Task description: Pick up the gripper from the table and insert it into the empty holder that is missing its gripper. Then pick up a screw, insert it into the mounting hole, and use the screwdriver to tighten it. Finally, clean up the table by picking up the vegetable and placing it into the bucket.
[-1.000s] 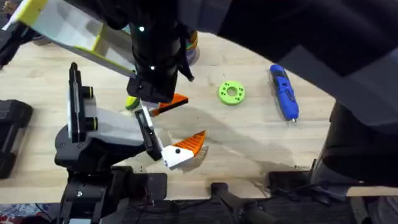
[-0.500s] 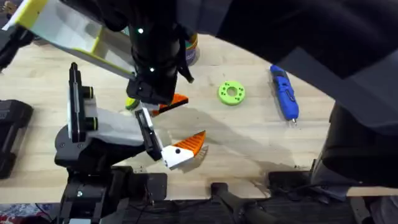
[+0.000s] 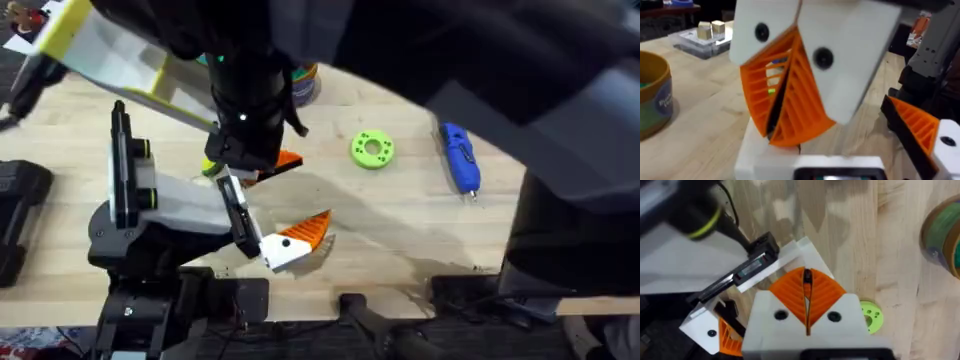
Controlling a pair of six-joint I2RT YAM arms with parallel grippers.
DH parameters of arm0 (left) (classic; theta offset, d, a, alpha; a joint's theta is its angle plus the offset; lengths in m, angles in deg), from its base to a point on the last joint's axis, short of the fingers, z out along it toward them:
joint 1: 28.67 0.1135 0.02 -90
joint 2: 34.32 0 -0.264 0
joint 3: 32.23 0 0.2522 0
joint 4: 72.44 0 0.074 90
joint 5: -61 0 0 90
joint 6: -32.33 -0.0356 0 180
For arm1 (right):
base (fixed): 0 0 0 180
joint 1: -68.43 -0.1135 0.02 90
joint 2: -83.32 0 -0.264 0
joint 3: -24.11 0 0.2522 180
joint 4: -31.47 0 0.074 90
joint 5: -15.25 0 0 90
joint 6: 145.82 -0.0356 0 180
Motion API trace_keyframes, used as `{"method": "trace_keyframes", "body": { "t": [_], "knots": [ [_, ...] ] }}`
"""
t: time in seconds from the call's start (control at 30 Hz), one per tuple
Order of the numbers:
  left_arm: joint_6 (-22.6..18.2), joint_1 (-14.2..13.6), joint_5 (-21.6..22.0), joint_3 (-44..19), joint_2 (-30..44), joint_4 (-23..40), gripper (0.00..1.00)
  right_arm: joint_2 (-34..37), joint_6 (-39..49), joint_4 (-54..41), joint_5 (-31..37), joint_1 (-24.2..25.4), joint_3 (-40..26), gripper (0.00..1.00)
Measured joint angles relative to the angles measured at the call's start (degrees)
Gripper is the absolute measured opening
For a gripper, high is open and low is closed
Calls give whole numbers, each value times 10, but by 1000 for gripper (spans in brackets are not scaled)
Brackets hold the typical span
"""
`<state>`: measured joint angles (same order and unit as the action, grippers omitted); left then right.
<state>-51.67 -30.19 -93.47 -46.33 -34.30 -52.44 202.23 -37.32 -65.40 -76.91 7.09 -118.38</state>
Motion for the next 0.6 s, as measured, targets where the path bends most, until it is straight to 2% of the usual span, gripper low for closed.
{"method": "trace_keyframes", "body": {
  "t": [0.6],
  "knots": [
    [7, 0, 0, 0, 3, 0, 987, 5, 0, 1, 0, 0, 0, 6]
  ]
}}
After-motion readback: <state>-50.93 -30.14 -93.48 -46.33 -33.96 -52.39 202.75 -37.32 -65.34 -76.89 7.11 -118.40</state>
